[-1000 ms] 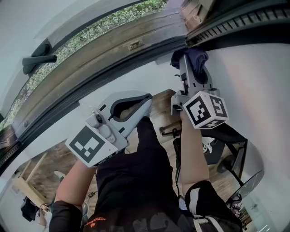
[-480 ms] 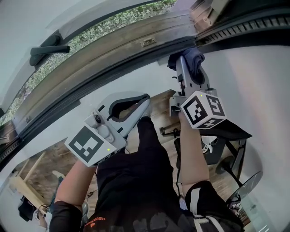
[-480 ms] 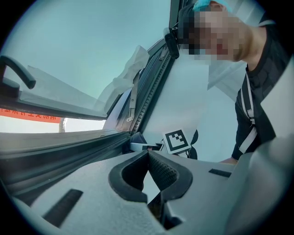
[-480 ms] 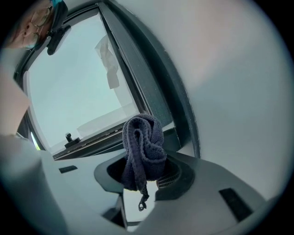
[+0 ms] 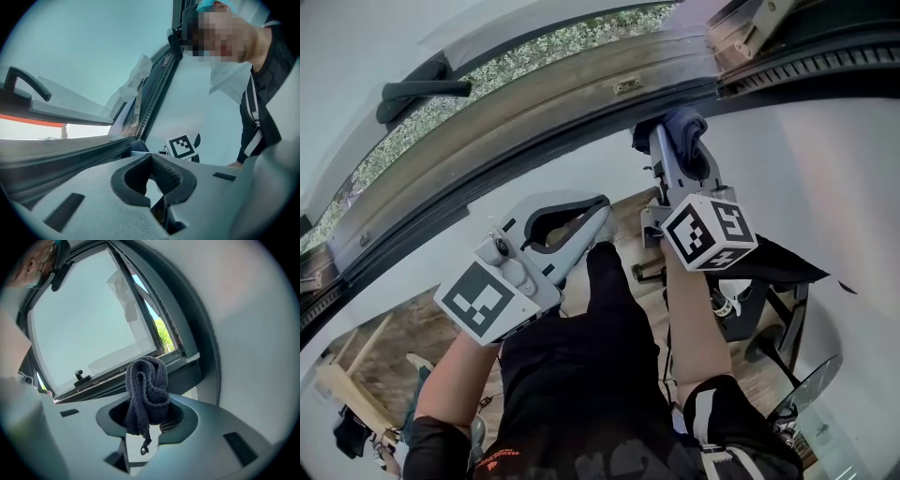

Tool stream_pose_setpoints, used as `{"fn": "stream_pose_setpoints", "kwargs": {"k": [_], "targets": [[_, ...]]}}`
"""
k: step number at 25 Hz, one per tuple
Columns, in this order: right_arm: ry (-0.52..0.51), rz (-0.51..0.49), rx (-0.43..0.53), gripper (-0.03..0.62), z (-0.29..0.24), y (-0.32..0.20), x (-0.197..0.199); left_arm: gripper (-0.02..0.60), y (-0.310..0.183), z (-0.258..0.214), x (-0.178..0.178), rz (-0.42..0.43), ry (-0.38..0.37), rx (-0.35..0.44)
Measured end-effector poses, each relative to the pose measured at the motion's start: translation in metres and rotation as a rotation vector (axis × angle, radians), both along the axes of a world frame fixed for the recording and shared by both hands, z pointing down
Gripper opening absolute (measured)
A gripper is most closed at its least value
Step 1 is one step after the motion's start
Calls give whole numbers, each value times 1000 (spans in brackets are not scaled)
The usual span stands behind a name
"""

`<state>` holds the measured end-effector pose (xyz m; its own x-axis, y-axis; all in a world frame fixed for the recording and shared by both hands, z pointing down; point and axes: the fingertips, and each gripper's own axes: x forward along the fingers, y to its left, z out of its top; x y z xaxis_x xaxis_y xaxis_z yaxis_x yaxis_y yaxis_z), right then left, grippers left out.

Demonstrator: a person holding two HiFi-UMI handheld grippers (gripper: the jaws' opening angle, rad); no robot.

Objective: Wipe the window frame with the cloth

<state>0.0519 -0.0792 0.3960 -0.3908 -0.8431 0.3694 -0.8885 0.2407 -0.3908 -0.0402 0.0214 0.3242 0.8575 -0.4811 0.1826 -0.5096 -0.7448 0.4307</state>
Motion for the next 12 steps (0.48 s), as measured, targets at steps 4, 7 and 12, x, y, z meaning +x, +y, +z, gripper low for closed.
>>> {"fn": "stream_pose_setpoints", "kwargs": {"k": [4,7,12], "targets": [[1,-13,-7,118,1,6,-13,20,6,-1,-11,-7,5,-10],[2,-23,-10,118,1,11,-23,20,8,-3,-20,-16,7,-6],[6,-49,-21,118,1,20,-42,20,15,-5,-32,-25,9,-2]]}}
